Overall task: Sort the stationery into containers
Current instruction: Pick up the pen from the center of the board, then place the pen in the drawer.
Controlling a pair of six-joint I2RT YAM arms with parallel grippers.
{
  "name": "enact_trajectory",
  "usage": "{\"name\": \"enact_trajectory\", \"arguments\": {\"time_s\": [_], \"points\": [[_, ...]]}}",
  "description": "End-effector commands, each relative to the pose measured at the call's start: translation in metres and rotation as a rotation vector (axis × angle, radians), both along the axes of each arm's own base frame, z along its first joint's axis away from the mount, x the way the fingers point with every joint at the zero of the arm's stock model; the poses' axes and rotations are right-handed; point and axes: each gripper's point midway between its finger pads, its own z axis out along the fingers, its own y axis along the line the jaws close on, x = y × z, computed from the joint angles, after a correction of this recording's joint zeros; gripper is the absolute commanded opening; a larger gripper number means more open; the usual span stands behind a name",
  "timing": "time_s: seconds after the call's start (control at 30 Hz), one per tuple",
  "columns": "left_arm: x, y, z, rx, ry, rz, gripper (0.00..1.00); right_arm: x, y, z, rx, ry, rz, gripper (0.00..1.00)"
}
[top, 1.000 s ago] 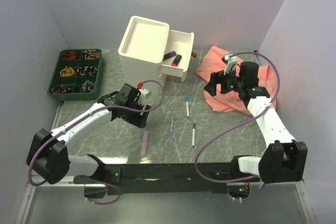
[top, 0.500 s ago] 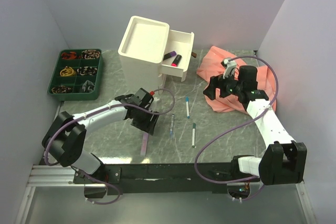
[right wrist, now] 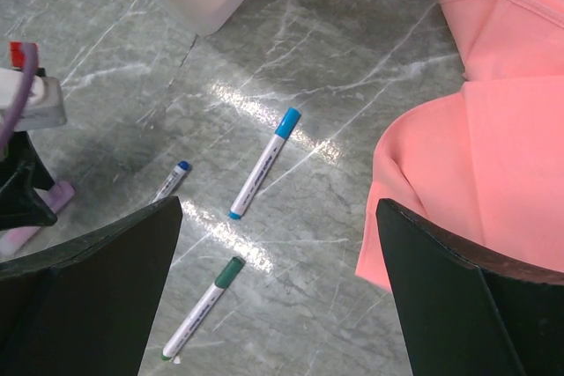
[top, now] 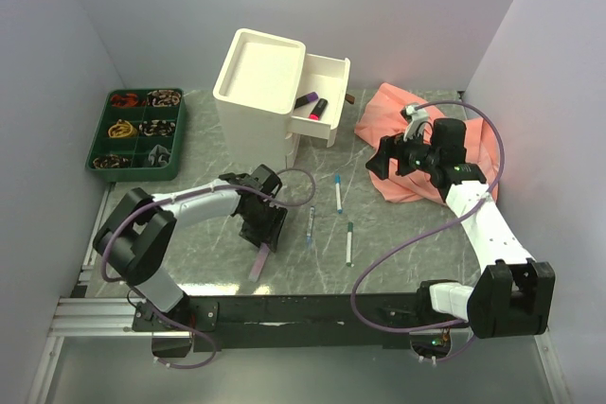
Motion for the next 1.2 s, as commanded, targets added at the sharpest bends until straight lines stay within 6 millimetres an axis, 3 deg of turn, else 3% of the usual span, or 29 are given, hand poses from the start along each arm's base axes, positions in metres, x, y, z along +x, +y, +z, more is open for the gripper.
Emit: {"name": "enact_trajectory", "arguments": {"time_s": [0.0,0.23,0.27,0.3,0.37,0.47,0.5,0.6,0.67,0.7,0.77,0.93,0.97,1.0,1.03,1.07,1.1,1.13,1.17], "points": [[-0.003,-0.002,-0.007,0.017,0.045,0.041,0.54,0.003,0.0,0.019,0.014,-0.065,0.003,1.0],[0.005,-0.005,-0.015,0.032,0.039,0.045,0.27,0.005,-0.001,0.023,-0.011,-0.082,0.016,1.0],[0.007,-0.007,-0.014,0.028,0.034,0.037,0.09,0.004,-0.002,0.023,-0.01,-0.082,0.015,1.0],[0.01,-0.008,-0.01,0.022,0.018,0.019,0.01,0.004,-0.002,0.023,-0.008,-0.084,0.011,1.0],[0.016,-0.013,0.003,-0.006,-0.012,-0.015,0.01,0.003,-0.002,0.024,-0.003,-0.086,0.011,1.0],[0.034,-0.023,0.04,-0.062,-0.117,-0.116,0.01,0.003,-0.003,0.027,-0.009,-0.086,0.006,1.0],[0.03,-0.024,0.055,-0.089,-0.118,-0.179,0.01,0.004,-0.004,0.031,-0.017,-0.099,0.007,1.0],[0.056,-0.041,0.115,-0.159,-0.239,-0.277,0.01,0.007,-0.006,0.038,-0.035,-0.115,0.007,1.0],[0.07,-0.045,0.14,-0.18,-0.318,-0.308,0.01,0.01,-0.008,0.041,-0.041,-0.122,-0.001,1.0],[0.082,-0.056,0.166,-0.231,-0.394,-0.314,0.01,0.012,-0.008,0.041,-0.039,-0.121,-0.004,1.0],[0.106,-0.06,0.198,-0.243,-0.536,-0.307,0.01,0.016,-0.009,0.045,-0.034,-0.127,-0.018,1.0],[0.185,-0.083,0.296,-0.322,-1.015,-0.214,0.01,0.021,-0.009,0.051,-0.018,-0.135,-0.03,1.0],[0.2,-0.088,0.296,-0.298,-1.055,-0.221,0.01,0.022,-0.01,0.054,-0.018,-0.141,-0.032,1.0],[0.213,-0.092,0.322,-0.315,-1.126,-0.201,0.01,0.023,-0.011,0.054,-0.021,-0.143,-0.039,1.0],[0.227,-0.091,0.332,-0.314,-1.157,-0.175,0.01,0.023,-0.012,0.055,-0.021,-0.145,-0.04,1.0],[0.246,-0.098,0.324,-0.311,-1.151,-0.162,0.01,0.023,-0.013,0.055,-0.022,-0.142,-0.043,1.0],[0.257,-0.1,0.355,-0.344,-1.208,-0.133,0.01,0.022,-0.013,0.055,-0.023,-0.139,-0.043,1.0],[0.269,-0.098,0.36,-0.349,-1.221,-0.111,0.01,0.022,-0.013,0.055,-0.023,-0.137,-0.042,1.0],[0.284,-0.104,0.348,-0.341,-1.205,-0.104,0.01,0.02,-0.013,0.054,-0.021,-0.133,-0.04,1.0]]}}
